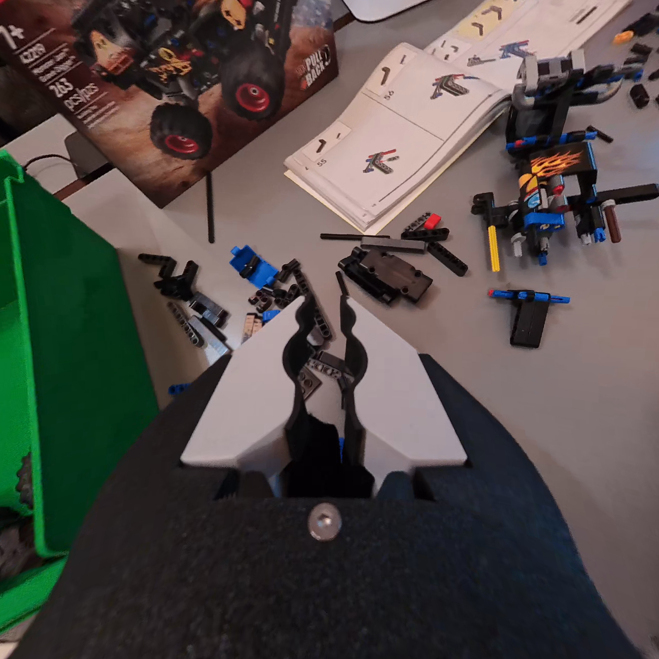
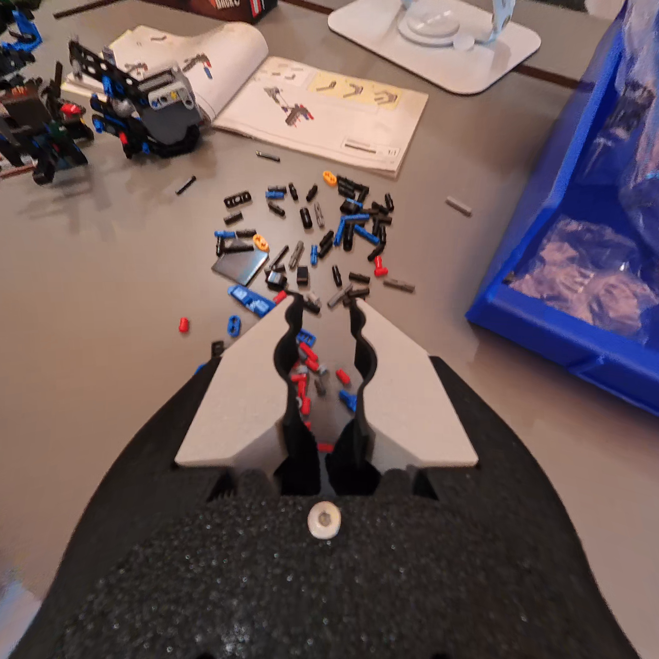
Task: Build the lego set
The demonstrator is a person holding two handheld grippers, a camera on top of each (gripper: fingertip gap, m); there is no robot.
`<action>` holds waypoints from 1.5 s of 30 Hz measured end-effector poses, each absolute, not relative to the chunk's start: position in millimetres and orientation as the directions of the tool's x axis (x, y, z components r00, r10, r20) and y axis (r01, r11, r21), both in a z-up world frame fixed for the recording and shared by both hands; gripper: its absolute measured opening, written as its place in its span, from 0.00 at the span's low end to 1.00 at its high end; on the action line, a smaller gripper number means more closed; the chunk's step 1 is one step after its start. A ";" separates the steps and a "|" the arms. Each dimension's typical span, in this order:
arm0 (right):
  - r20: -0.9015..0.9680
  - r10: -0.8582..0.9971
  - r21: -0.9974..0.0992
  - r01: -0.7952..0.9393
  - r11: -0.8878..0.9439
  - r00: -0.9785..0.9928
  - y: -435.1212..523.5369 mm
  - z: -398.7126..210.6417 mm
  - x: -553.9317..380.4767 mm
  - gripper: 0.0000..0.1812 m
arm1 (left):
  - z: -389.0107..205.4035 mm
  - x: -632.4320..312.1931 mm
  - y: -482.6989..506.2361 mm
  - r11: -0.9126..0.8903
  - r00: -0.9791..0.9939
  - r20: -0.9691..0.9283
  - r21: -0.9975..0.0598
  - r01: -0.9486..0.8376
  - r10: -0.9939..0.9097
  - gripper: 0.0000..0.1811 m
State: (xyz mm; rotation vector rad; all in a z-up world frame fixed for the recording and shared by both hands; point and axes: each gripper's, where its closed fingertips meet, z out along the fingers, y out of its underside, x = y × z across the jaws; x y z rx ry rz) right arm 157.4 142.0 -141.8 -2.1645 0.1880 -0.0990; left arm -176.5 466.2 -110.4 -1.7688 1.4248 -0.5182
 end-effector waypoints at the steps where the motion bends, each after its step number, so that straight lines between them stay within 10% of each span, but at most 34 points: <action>1: 0.003 -0.170 -0.834 -0.091 -0.544 0.985 149.2 -139.6 159.0 0.14 | -109.7 -177.7 466.1 -0.070 0.295 -0.144 -0.790 -0.609 -0.944 0.07; 23: 0.269 -0.507 -0.724 -0.175 -0.667 0.819 237.6 -155.8 254.5 0.16 | -108.4 -106.8 456.5 0.091 0.063 -0.147 -0.842 -0.532 -0.987 0.07; 28: 0.469 -0.201 -0.616 0.155 -0.773 0.860 241.8 -102.2 240.2 0.13 | -110.6 -116.1 458.4 0.144 0.037 -0.191 -0.841 -0.522 -0.981 0.07; 34: 0.421 0.440 -0.234 0.564 -0.792 0.793 242.5 -114.6 241.2 0.17 | -108.4 -121.7 459.6 0.129 0.051 -0.176 -0.865 -0.485 -0.983 0.07; 45: 0.117 0.606 0.177 0.584 -0.792 0.787 228.6 -178.7 272.5 0.16 | -109.4 -124.1 453.4 0.178 0.028 -0.218 -0.859 -0.481 -0.975 0.07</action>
